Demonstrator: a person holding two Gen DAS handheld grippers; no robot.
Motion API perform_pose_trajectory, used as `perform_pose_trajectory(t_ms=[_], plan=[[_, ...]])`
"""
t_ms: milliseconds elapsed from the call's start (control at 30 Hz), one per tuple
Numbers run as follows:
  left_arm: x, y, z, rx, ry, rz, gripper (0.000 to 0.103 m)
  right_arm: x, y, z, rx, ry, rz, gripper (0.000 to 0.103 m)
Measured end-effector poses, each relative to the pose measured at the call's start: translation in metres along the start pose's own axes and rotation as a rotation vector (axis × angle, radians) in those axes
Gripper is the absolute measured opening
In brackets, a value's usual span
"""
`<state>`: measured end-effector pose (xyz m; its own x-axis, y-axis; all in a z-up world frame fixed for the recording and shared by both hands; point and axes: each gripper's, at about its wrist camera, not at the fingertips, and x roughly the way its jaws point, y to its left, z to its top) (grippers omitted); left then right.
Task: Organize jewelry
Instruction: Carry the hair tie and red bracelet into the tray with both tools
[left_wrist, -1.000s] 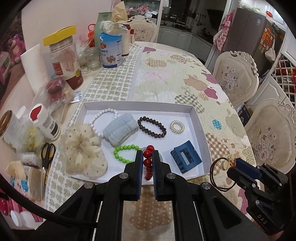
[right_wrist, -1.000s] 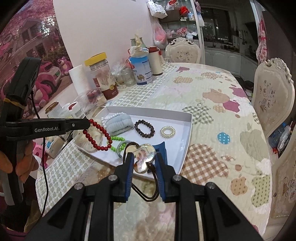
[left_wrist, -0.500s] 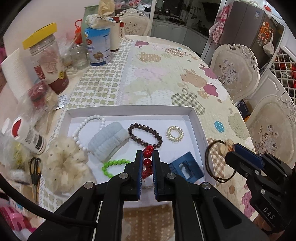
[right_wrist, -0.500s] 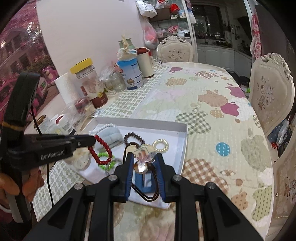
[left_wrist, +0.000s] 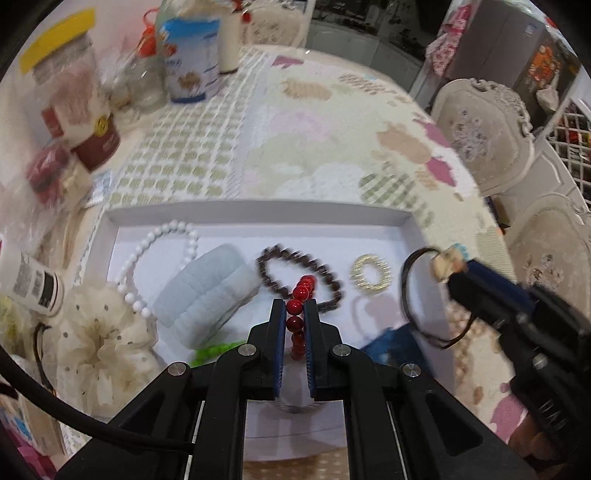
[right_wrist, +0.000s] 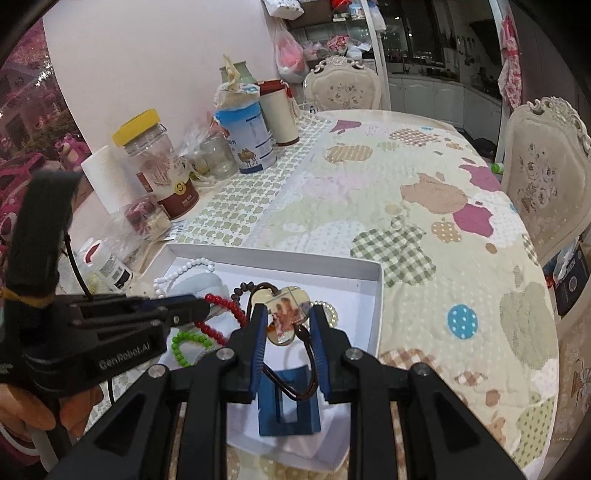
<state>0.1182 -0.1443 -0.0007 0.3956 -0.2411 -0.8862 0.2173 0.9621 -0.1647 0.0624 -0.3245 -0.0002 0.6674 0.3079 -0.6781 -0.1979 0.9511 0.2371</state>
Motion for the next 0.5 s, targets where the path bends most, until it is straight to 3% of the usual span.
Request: perform_pose_trajectory(t_ms=[500], plan=[[0.019, 0.040, -0.005, -0.075, 0.030, 0.029, 0.008, 0.063, 0.008, 0.021, -0.013, 0.083, 0.032, 0.024]])
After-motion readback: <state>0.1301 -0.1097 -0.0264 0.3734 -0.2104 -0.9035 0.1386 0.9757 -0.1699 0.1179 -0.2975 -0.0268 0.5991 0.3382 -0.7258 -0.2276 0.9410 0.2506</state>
